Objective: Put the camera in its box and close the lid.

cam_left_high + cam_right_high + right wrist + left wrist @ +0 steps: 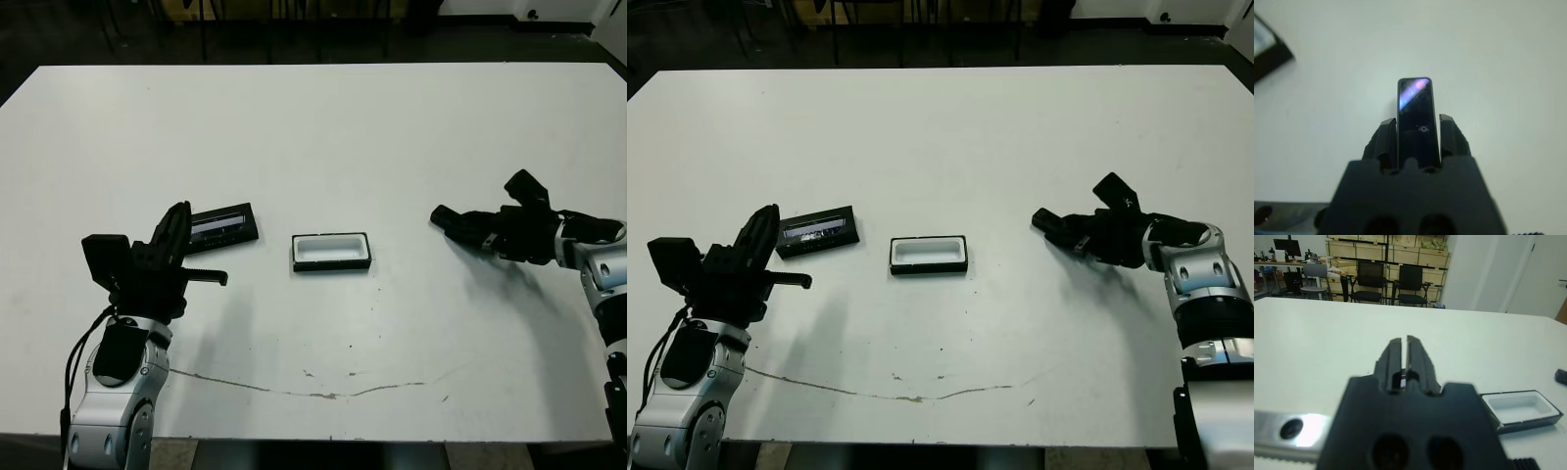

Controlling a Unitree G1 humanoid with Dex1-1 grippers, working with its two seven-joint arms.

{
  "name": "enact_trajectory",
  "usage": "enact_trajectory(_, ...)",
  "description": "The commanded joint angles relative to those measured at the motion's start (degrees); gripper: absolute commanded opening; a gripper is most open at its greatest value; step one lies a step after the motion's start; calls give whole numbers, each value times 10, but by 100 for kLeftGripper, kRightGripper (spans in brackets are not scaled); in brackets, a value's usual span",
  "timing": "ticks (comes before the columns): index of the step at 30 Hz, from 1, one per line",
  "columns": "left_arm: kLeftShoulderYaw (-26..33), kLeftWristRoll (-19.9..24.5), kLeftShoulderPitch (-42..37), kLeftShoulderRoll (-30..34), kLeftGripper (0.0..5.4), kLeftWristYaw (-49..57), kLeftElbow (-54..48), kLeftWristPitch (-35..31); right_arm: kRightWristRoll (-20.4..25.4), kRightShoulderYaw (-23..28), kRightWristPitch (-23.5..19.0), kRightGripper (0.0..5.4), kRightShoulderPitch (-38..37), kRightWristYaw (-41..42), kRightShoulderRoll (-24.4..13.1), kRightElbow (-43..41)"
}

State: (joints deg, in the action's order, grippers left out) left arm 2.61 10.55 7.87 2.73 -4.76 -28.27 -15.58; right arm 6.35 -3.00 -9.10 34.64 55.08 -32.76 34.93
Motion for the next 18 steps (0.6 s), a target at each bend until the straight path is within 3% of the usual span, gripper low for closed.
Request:
enact_trajectory(1, 1, -2, 8, 6, 0, 1, 2, -14, 25, 18, -1, 90, -1, -8, 14, -72)
enact_trajectory(4, -2, -3, 7, 7, 0, 0, 2, -12, 48, 20, -25, 90, 34, 9, 25, -85)
enact_trajectory(8, -3, -2, 6, 7, 0, -1, 1, -13, 40, -8, -22, 90, 98, 38, 42, -61)
enact_trajectory(11, -3, 0, 4, 5, 0, 0, 2, -16, 21, -49, -15, 90, 139, 76, 52, -60)
enact_trajectory(18, -7, -9, -2, 6, 0, 1, 3, -15, -2, -127, -54, 90, 173, 125, 85, -113)
